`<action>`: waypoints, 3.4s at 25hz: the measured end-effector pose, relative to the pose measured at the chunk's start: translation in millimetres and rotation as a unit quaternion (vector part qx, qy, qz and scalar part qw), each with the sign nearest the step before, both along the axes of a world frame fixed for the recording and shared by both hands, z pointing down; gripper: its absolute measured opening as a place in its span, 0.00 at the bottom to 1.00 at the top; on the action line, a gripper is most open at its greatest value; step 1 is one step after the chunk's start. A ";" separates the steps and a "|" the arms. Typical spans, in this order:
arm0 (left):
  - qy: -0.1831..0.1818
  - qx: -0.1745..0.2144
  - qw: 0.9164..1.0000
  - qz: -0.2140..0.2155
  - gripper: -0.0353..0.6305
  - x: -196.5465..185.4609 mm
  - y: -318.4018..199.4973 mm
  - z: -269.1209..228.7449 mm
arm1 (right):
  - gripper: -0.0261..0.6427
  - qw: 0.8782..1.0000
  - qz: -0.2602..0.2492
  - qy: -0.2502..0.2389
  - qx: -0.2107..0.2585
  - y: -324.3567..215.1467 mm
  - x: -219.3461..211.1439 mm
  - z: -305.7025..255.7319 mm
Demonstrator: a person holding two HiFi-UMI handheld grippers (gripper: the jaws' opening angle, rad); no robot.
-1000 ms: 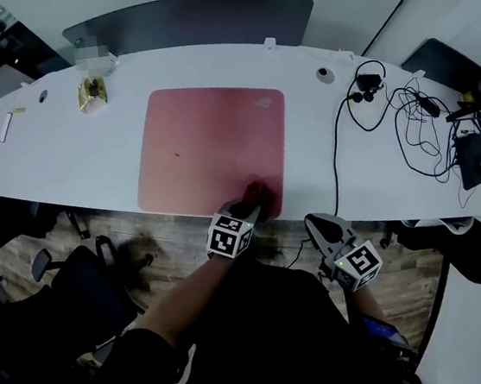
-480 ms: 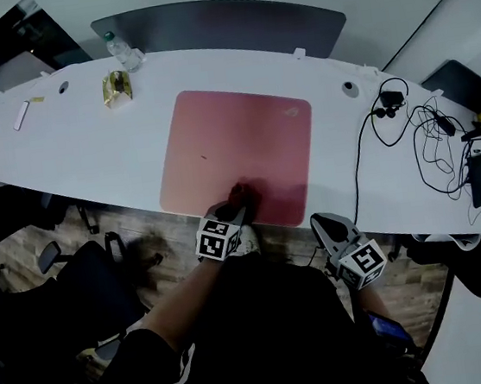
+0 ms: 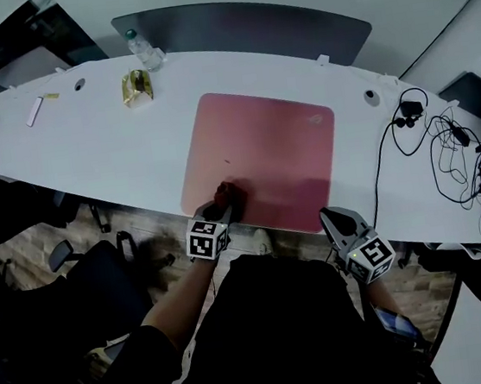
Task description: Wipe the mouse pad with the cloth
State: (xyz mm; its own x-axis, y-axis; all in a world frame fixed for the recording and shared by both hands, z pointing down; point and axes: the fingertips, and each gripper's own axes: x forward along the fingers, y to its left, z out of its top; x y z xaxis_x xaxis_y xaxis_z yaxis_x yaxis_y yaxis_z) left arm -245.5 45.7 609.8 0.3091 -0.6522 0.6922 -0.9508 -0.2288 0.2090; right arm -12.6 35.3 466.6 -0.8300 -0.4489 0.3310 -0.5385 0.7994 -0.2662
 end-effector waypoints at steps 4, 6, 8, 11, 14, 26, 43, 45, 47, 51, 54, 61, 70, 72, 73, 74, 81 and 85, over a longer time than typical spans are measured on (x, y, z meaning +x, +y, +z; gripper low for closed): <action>-0.014 0.002 0.999 -0.039 0.18 -44.4 2.6 0.2 | 0.07 1.000 -0.002 -0.002 0.003 -6.9 -12.7 1.0; -0.020 0.004 0.998 -0.060 0.18 -66.6 4.1 0.1 | 0.07 1.000 -0.005 0.000 0.007 -11.3 -19.0 1.3; -0.027 0.005 0.996 -0.080 0.18 -88.8 6.9 0.2 | 0.07 1.000 -0.005 0.000 0.008 -15.1 -25.1 0.3; -0.037 0.009 0.994 -0.104 0.18 -118.0 11.4 0.0 | 0.07 1.000 -0.002 0.000 0.005 -19.1 -31.6 0.1; -0.038 0.015 0.993 -0.114 0.18 -136.0 13.4 -0.5 | 0.07 1.000 0.004 -0.002 0.004 -21.3 -36.6 -1.4; -0.034 0.039 0.982 -0.184 0.18 -182.8 -12.1 -9.5 | 0.07 0.999 0.052 0.001 0.002 -20.9 -16.1 2.4; -0.085 0.028 0.995 -0.054 0.18 -99.1 -59.5 -3.1 | 0.07 0.995 0.100 -0.017 -0.008 -23.0 20.0 5.6; -0.082 0.023 0.995 -0.047 0.18 -88.6 -59.1 -3.0 | 0.07 0.995 0.101 -0.020 -0.011 -24.1 23.7 7.2; -0.081 0.020 0.996 -0.032 0.18 -74.7 -58.5 -3.4 | 0.07 0.994 0.102 -0.025 -0.013 -27.1 26.4 7.5; -0.082 0.020 0.996 -0.002 0.18 -43.7 -56.2 -0.4 | 0.07 0.995 0.098 -0.030 -0.014 -33.5 31.5 7.0; -0.076 0.014 0.997 0.004 0.18 -22.8 -55.9 1.2 | 0.07 0.995 0.095 -0.031 -0.013 -39.2 38.7 6.2; -0.054 0.003 0.998 0.026 0.18 28.8 -63.4 -2.3 | 0.07 0.994 0.093 -0.039 -0.029 -51.8 56.9 11.7; -0.035 -0.019 0.997 0.059 0.18 84.5 -67.6 -0.2 | 0.07 0.994 0.091 -0.056 -0.032 -63.0 73.3 16.4; -0.029 -0.024 0.996 0.078 0.18 103.8 -67.6 -0.1 | 0.07 0.994 0.091 -0.058 -0.035 -64.1 77.1 19.7; -0.024 -0.027 0.995 0.090 0.18 114.8 -67.7 -0.3 | 0.07 0.993 0.091 -0.059 -0.036 -64.9 79.1 21.5; -0.019 -0.028 0.994 0.103 0.18 126.8 -68.1 -0.9 | 0.07 0.993 0.092 -0.060 -0.038 -66.1 80.9 22.9; 0.007 -0.039 0.980 0.196 0.18 202.3 -70.3 -3.0 | 0.07 0.992 0.097 -0.069 -0.039 -76.2 88.4 24.2; 0.019 -0.042 0.971 0.234 0.18 236.8 -71.8 -2.1 | 0.07 0.991 0.105 -0.070 -0.041 -79.7 96.6 28.7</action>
State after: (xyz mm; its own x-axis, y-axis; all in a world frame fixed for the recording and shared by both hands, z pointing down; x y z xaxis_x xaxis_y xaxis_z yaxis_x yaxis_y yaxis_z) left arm -8.7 -26.1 607.7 0.5846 -0.3764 0.7187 -0.7382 -0.6143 0.2788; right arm 84.0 -44.5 495.3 -0.7621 -0.5922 0.2618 -0.6433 0.6465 -0.4102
